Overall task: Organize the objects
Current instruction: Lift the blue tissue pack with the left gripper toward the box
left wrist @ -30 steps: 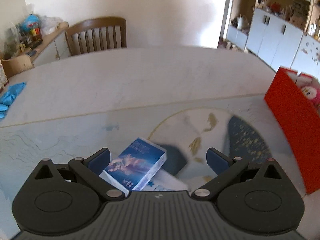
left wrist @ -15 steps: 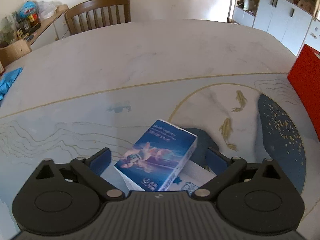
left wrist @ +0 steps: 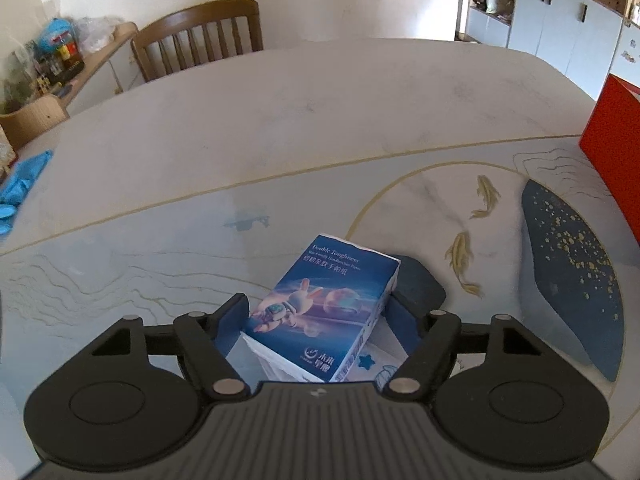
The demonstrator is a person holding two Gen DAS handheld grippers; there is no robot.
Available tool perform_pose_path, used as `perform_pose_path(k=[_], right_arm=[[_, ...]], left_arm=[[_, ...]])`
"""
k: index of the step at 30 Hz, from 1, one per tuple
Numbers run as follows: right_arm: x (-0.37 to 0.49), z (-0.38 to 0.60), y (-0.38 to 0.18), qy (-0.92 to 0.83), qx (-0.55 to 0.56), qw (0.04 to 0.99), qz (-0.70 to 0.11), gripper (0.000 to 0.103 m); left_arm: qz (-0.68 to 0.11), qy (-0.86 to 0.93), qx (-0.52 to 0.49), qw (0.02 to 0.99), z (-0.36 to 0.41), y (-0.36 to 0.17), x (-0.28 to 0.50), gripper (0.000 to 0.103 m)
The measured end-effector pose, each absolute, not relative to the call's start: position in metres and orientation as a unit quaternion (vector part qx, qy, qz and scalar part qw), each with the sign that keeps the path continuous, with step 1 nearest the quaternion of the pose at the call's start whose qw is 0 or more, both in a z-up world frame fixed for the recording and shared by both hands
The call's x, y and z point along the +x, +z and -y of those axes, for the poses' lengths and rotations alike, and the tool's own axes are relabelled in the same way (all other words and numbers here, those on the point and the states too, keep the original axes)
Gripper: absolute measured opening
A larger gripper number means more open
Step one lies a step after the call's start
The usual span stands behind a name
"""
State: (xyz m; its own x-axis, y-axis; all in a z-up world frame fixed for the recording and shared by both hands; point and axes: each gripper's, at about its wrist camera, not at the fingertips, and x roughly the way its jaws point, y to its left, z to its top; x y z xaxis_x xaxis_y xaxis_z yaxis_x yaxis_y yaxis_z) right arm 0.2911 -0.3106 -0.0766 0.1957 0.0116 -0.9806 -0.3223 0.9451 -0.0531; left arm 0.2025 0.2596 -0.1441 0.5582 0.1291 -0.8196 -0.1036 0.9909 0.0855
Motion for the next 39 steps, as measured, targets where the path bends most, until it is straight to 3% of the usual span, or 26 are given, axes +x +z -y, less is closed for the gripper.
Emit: perform_pose_path(k=[14,26,39], right_arm=[[0.289,0.316,-0.077,0.126,-0.111,0.767,-0.62,0.007],[0.286,0.319,-0.071,0.144,-0.11,0.772,-0.609,0.006],[0.284,0.324,-0.062,0.172,-0.109,0.775,-0.598,0.008]], left_arm=[[-0.432,0.037,-0.003,0.901,-0.217,-0.085,0.188,0.074],[-0.41,-0.059,-0.007,0.91,-0.123,-0.044,0.192,0.074],[-0.402,-0.165,0.025,0.9,-0.009,-0.037,0.21,0.074]])
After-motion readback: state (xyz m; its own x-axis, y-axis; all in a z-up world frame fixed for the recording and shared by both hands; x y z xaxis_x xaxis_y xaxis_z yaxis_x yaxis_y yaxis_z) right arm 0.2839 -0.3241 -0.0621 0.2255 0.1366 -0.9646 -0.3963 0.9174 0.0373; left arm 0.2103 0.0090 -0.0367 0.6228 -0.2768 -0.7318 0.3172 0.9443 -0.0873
